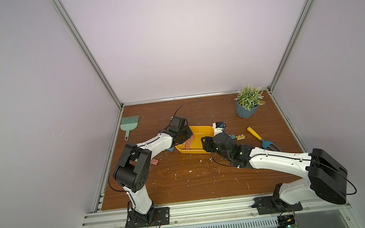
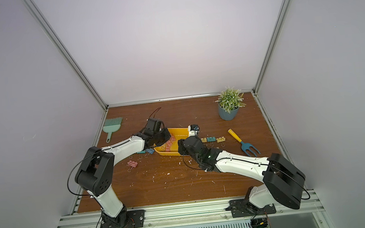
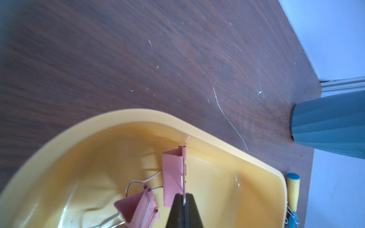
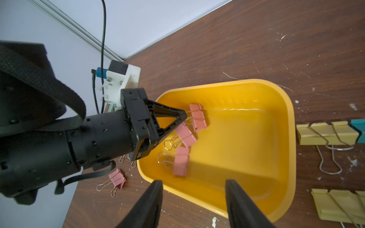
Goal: Take out the binder clips from the storage box
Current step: Pick up the binder clip from the storage box.
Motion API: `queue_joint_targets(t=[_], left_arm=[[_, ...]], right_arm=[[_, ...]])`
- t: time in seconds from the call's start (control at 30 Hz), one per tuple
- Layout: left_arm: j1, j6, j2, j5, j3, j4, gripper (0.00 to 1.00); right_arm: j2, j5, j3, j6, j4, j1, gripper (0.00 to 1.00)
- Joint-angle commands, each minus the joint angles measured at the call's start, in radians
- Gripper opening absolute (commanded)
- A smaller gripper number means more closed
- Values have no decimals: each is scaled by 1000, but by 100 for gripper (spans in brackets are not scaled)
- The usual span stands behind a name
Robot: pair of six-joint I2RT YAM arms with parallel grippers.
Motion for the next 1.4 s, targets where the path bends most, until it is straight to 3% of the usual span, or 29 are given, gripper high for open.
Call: queue_joint_targets(t=[0.0, 0.37, 0.83, 1.07, 1.37], left_arm=[[10, -11, -18, 79, -16, 76, 0], [8, 17, -23, 247, -33, 196, 0], [2, 60, -86, 307, -43, 236, 0], [-1, 83, -251, 178, -130, 220, 0], [-8, -145, -698, -140, -466, 201, 0]], right_arm=[[-16, 20, 18, 12, 7, -5, 57], [-24, 27, 16, 6, 4, -6, 57], [-49, 37, 2, 2, 16, -5, 57], [-110, 1, -46, -42, 80, -6, 58], [-159, -52, -101, -56, 140, -5, 57]])
